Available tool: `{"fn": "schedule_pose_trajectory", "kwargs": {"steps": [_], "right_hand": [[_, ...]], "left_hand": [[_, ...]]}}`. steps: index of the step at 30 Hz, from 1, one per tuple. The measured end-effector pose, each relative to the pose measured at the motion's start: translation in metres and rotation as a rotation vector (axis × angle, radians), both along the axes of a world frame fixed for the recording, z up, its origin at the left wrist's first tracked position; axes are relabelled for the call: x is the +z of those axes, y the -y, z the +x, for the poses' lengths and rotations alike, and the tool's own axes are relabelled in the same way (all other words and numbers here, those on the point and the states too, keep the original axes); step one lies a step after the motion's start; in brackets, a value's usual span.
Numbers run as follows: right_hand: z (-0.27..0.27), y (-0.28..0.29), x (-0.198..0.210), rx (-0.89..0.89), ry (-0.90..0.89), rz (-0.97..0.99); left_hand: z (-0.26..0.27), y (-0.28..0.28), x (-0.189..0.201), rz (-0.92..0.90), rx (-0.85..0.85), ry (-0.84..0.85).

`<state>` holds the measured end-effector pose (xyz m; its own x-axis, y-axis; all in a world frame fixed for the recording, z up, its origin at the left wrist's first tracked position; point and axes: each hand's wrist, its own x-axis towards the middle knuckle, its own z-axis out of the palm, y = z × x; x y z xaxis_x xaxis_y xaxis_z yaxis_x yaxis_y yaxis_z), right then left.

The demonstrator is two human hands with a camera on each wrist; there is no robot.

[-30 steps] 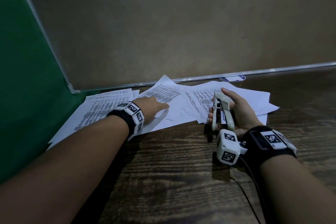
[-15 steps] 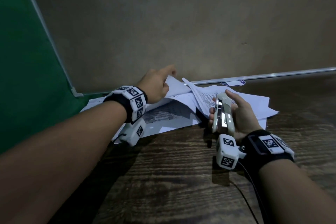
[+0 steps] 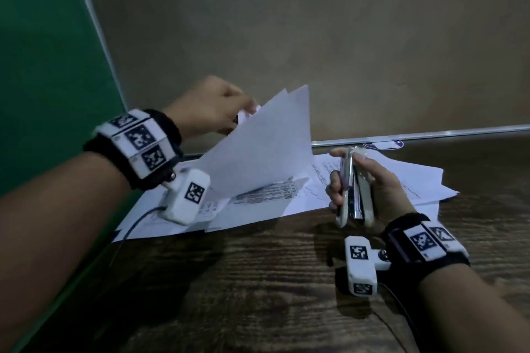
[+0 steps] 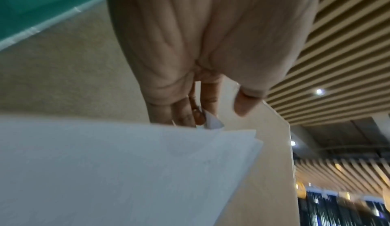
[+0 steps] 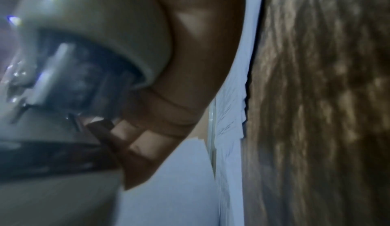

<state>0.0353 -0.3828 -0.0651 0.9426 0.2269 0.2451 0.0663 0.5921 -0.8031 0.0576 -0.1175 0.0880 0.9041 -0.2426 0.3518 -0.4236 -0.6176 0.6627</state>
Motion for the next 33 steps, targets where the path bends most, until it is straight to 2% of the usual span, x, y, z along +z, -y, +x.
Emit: {"fn": "schedule_pose_trajectory", "kwargs": {"steps": [3, 6, 7, 10, 12, 15, 17, 18, 21, 22, 29, 33], "right_hand": [[-0.005, -0.024, 0.013, -0.003, 0.045, -0.186], [-0.018, -0.053, 0.027, -0.111, 0.171, -0.457], [-0.023, -0.061, 0.029, -0.155, 0.245, -0.554], [-0.032, -0.078, 0.027, -0.299, 0.494, -0.829], [-0.034, -0.085, 0.026, -0.381, 0.604, -0.967], [-0.040, -0.089, 0.028, -0.389, 0.640, -1.025], [-0.044, -0.091, 0.029, -0.372, 0.670, -1.093], [-0.045, -0.092, 0.029, -0.366, 0.689, -1.123], [-0.047, -0.095, 0.029, -0.359, 0.772, -1.197], [-0.048, -0.097, 0.029, -0.356, 0.793, -1.207], [-0.050, -0.099, 0.029, -0.427, 0.826, -1.253], [-0.049, -0.098, 0.027, -0.451, 0.815, -1.269]], "left_hand": [[-0.031, -0.021, -0.021, 0.142, 0.033, 0.095], [-0.046, -0.034, -0.053, 0.251, 0.092, 0.198], [-0.048, -0.037, -0.062, 0.224, 0.085, 0.205], [-0.052, -0.044, -0.078, -0.006, -0.004, 0.172], [-0.052, -0.050, -0.084, -0.078, -0.039, 0.174], [-0.056, -0.054, -0.098, -0.040, -0.053, 0.211], [-0.055, -0.056, -0.112, -0.030, 0.001, 0.210], [-0.056, -0.058, -0.118, -0.070, -0.004, 0.145], [-0.061, -0.066, -0.127, -0.233, -0.186, -0.111], [-0.063, -0.068, -0.128, -0.250, -0.226, -0.133], [-0.069, -0.065, -0.135, -0.403, -0.232, -0.060], [-0.065, -0.062, -0.139, -0.421, -0.233, -0.063]]}}
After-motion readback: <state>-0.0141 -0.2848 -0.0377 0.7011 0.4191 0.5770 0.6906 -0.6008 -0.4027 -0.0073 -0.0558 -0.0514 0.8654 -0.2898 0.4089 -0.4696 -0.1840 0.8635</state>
